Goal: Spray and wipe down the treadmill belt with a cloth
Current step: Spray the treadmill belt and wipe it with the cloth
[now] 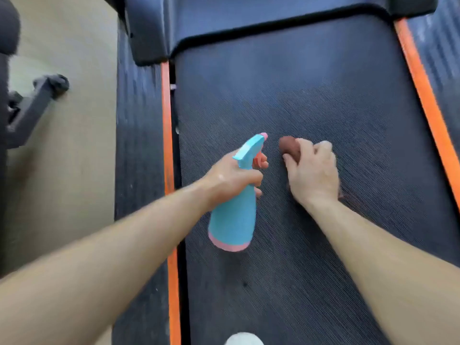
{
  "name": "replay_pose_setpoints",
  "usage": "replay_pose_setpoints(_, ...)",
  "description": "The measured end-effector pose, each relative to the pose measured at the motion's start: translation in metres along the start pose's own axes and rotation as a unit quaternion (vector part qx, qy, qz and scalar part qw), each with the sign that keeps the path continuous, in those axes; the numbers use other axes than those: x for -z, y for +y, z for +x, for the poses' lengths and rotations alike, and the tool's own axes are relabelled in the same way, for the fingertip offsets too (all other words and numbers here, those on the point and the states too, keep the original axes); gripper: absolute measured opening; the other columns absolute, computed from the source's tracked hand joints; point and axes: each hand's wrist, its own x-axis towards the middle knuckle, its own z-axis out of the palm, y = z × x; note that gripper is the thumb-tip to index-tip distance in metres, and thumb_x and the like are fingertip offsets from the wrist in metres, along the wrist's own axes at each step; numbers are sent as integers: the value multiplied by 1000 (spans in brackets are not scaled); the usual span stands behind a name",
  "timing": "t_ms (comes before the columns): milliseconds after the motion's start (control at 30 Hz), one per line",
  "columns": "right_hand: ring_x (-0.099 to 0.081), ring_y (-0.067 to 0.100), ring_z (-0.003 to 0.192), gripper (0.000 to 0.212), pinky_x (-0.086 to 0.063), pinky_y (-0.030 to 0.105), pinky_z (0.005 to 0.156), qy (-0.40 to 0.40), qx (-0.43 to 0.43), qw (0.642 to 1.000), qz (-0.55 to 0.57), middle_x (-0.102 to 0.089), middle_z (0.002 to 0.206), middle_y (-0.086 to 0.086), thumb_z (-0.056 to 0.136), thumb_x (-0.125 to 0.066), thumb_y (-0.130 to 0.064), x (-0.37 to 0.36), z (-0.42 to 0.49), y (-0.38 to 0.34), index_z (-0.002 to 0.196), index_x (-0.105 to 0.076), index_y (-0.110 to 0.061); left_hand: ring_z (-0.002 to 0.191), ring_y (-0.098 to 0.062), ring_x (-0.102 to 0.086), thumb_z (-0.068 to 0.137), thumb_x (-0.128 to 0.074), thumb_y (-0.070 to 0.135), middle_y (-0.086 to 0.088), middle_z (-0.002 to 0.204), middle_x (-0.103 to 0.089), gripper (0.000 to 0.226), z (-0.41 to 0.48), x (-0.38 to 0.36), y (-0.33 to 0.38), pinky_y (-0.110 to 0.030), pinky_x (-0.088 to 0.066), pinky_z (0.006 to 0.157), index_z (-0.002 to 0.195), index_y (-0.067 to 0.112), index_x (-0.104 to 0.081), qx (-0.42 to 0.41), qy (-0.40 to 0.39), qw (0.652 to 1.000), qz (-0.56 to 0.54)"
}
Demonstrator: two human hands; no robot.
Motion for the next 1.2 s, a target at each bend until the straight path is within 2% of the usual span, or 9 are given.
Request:
replay_pose_setpoints(100,-50,40,100,46,-47,51,83,27,6,1000,-7,-45,117,19,96,-56,-43,10,4,-9,132,-54,-16,82,-23,-69,82,-63,-3,-9,132,-68,48,13,18,1,-24,-60,62,122,24,-65,-2,40,998,-54)
replay_pose_setpoints(267,-51,39,90,46,-49,51,78,12,80,996,-20,-48,110,20,92,-59,-43,0,15,-8,130,-57,-16,81,-26,-68,89,-55,-9,-7,124,-69,40,26,41,-7,-23,-58,57,110,24,-64,54,88,990,-98)
replay_pose_setpoints(433,-52,39,87,42,-50,51,73,39,133,990,-29,-50,107,19,95,-59,-40,-28,32,7,127,-60,-13,80,-21,-66,94,-47,-13,-6,119,-67,67,43,52,-10,-21,-57,56,138,37,-56,64,70,989,-113)
replay_pose_setpoints(600,-52,38,85,47,-47,49,68,53,142,988,-24,-50,105,18,91,-57,-43,-29,31,9,126,-60,-13,74,-24,-72,89,-59,-5,-8,130,-71,43,30,61,-4,-23,-58,61,122,21,-65,90,108,986,-91)
replay_pose_setpoints(733,-52,40,84,48,-46,50,69,47,132,990,-26,-50,106,20,92,-54,-43,-28,30,4,128,-59,-12,75,-26,-71,64,-60,12,-9,129,-70,65,4,66,-14,-29,-62,65,129,20,-64,107,164,975,-108)
replay_pose_setpoints(933,-51,42,87,48,-46,51,71,52,135,989,-37,-49,109,21,92,-55,-42,-31,30,7,130,-57,-12,76,-26,-78,71,-63,15,2,122,-71,46,-32,52,-52,-28,-61,72,110,38,-66,119,193,970,-84)
replay_pose_setpoints(1000,-51,42,88,48,-45,51,71,59,140,987,-43,-49,109,22,93,-54,-42,-32,30,8,130,-56,-12,74,-25,-78,71,-63,15,7,120,-71,49,-40,45,-61,-27,-60,72,112,41,-66,122,195,969,-85)
replay_pose_setpoints(1100,-51,43,89,48,-46,51,72,65,150,986,-40,-49,110,22,93,-52,-42,-30,30,9,130,-56,-12,70,-21,-77,65,-60,20,8,117,-72,50,-51,40,-67,-38,-62,81,113,31,-67,133,220,962,-95)
replay_pose_setpoints(1200,-51,42,88,49,-46,51,73,57,168,983,-43,-49,110,21,93,-52,-43,-27,30,9,131,-57,-12,72,-24,-78,69,-63,19,8,113,-73,45,-56,40,-67,-31,-60,71,113,27,-67,134,239,956,-102)
